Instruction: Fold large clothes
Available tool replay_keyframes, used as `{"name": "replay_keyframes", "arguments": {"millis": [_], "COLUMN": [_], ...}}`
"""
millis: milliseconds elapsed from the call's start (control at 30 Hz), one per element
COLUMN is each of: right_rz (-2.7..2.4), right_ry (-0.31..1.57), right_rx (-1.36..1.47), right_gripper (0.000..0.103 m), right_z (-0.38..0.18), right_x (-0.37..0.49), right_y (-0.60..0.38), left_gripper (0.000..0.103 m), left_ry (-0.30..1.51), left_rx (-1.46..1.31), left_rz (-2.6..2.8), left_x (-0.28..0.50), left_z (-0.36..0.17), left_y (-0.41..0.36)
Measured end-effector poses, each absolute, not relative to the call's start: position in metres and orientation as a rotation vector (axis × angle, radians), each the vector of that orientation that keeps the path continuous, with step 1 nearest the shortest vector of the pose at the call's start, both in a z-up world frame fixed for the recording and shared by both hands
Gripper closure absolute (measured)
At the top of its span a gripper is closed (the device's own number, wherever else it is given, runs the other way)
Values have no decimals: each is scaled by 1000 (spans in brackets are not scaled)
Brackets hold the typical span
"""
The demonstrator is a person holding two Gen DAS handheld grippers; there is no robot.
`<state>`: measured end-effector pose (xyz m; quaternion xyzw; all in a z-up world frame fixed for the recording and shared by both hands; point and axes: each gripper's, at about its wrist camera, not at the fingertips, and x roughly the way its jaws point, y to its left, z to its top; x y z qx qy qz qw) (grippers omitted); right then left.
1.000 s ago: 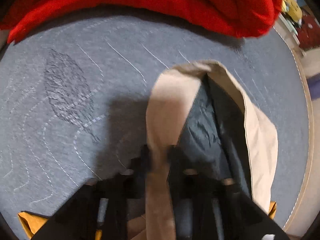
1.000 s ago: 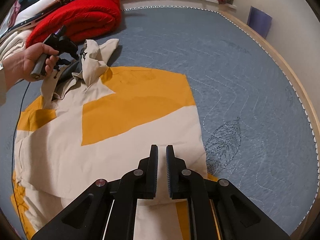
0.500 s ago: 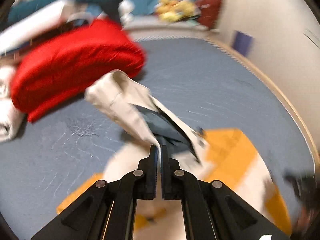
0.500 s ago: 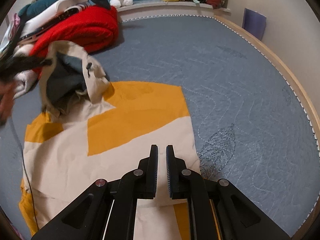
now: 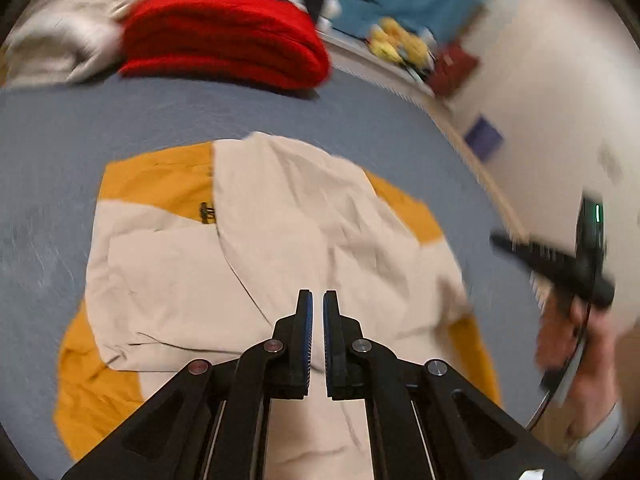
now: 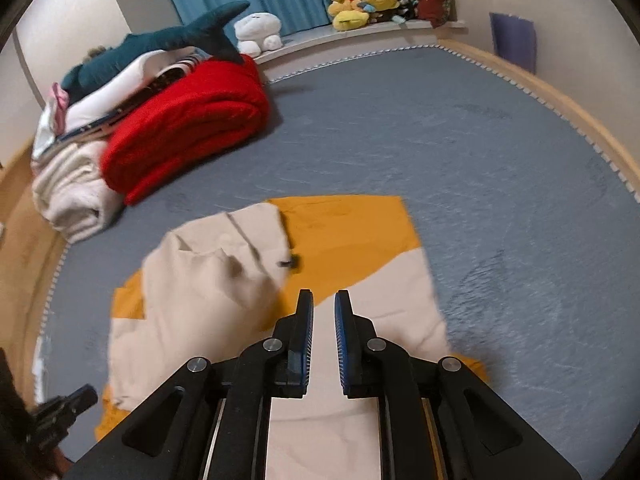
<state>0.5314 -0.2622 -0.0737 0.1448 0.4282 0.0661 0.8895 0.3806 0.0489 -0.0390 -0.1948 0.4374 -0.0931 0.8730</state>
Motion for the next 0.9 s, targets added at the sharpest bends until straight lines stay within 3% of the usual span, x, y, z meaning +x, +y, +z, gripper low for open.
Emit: {"name": "replay_keyframes", "arguments": {"millis": [200, 300, 433, 667, 867, 900], "right_rz": [297, 343, 354, 368, 381, 383], "right_ry": [995, 1061, 1119, 1170, 1138, 1128], "right_rx": [440, 471, 502, 510, 499, 498], "right_gripper": [76, 72, 72, 72, 91, 95], "right_z": [-101, -121, -143, -165, -162, -160], "right_x": [536, 542, 550, 555, 558, 559], "right_y": [-235, -219, -207, -199, -197, -197], "left_gripper": [91, 87, 79, 78, 81, 88], "left_ry": [1060, 1151, 1224, 1240, 1225, 1213], "left_rx": [-488, -654, -737, -831, -886, -889], "left_rz": [-179, -182, -196, -163, -144, -135], "left_x": [414, 414, 419, 419, 418, 417], "left_z": [-94, -128, -149, -159, -165, -164], "left_y": [49, 57, 55, 64, 66, 68]}}
